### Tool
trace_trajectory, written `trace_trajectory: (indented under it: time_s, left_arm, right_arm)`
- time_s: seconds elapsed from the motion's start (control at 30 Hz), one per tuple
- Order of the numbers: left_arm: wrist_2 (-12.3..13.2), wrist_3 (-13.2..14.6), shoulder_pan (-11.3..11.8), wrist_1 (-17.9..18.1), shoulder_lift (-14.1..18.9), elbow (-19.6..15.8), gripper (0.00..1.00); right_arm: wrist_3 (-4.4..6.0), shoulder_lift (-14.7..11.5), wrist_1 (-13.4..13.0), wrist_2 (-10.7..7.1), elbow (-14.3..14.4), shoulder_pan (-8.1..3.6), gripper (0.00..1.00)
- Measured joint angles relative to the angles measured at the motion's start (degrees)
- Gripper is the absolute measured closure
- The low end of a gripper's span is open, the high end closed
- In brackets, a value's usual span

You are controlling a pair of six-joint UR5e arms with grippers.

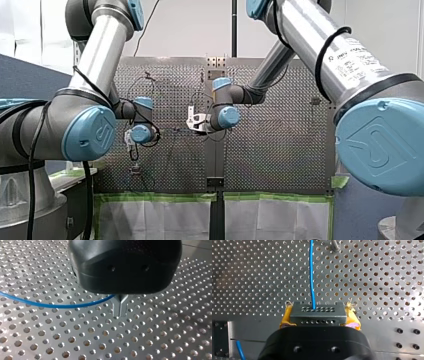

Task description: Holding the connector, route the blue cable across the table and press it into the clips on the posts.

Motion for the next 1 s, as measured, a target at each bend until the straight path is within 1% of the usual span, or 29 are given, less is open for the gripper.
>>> trace_trajectory:
  time_s: [0.27,1.0]
  left_arm:
    - [-0.96,1.26,-0.05,-1.49,-0.01,0.00,1.00]
    - [-1.03,1.33,-0.08,-1.57,-0.01,0.00,1.00]
  right_arm:
    - [0.00,0.00,0.00,-0.01,0.00,0.00,1.00]
    - [0.00,0.00,0.00,0.00,0.00,0.00,1.00]
